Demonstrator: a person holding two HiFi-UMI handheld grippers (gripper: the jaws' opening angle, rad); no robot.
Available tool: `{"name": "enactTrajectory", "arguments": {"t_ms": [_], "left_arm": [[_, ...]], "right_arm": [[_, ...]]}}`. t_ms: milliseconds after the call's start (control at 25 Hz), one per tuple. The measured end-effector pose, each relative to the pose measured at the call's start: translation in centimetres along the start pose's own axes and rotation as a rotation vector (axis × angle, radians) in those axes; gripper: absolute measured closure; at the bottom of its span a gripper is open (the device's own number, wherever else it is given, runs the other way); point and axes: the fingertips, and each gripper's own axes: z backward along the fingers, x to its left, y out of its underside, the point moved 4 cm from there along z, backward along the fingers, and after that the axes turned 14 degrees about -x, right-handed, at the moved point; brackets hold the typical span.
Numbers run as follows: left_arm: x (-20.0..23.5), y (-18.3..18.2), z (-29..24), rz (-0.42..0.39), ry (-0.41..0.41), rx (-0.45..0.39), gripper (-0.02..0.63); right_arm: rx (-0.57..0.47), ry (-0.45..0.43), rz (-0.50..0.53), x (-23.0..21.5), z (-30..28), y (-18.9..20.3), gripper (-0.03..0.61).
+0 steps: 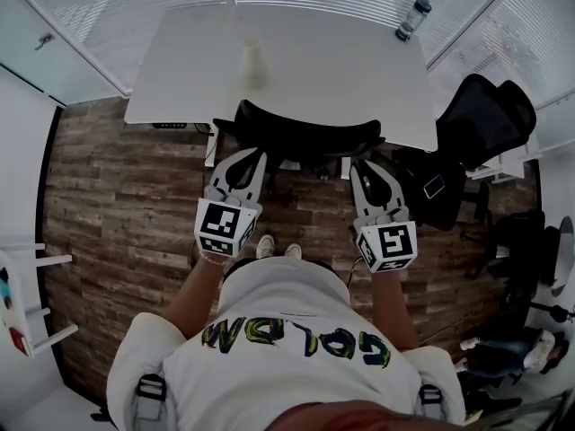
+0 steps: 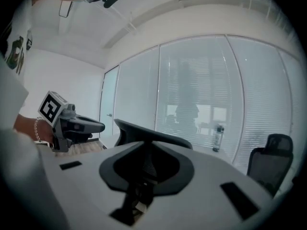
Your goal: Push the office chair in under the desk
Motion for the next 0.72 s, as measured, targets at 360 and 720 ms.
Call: {"name": "enactTrajectory", "arguments": {"t_ms": [360,720], "left_arm": [[-3.0,-3.8,0.3,0.018,0.026,-0.063,0.603],[-3.5,-4.9,0.8,0.003,0.035,-0.081,0.603]], "right_arm": [[-0.05,-0.065,0.007,3.0,-0.2,-4.2,0.535],[-0.064,-0.067,0.02,4.5,-0.4,-5.3,0.551]]}}
